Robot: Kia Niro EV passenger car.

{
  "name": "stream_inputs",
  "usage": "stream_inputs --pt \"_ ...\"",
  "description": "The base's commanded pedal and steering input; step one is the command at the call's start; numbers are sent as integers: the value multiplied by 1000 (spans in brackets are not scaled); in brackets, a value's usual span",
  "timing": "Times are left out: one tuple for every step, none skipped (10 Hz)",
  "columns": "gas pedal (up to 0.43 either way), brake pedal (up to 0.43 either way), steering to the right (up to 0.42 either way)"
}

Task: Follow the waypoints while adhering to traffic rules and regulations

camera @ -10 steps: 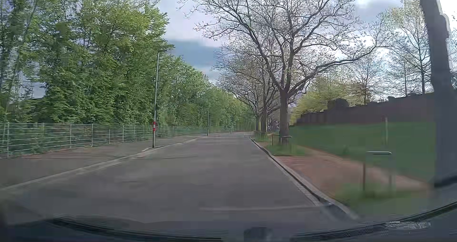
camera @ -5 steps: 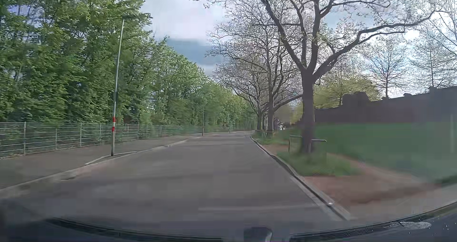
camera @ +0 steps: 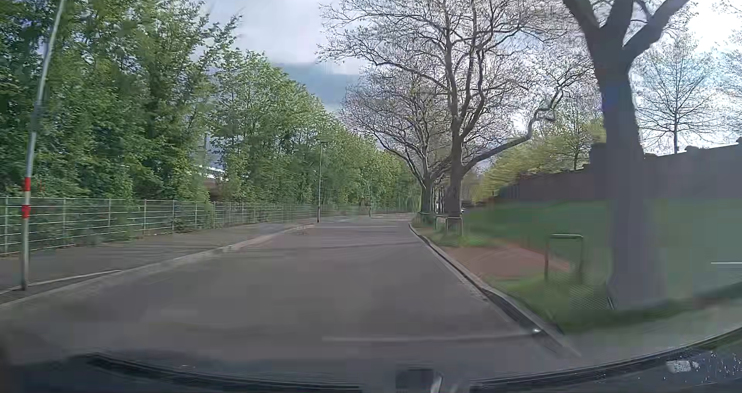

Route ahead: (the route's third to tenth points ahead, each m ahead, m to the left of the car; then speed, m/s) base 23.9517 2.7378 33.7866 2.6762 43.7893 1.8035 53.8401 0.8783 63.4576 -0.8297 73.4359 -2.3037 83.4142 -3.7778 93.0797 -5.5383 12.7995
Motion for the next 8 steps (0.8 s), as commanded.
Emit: stream_inputs --pt "79 0 4" --pt "79 0 4" --pt "79 0 3" --pt "79 0 1" --pt "79 0 0" --pt "79 0 0" --pt "79 0 0" --pt "79 0 0"
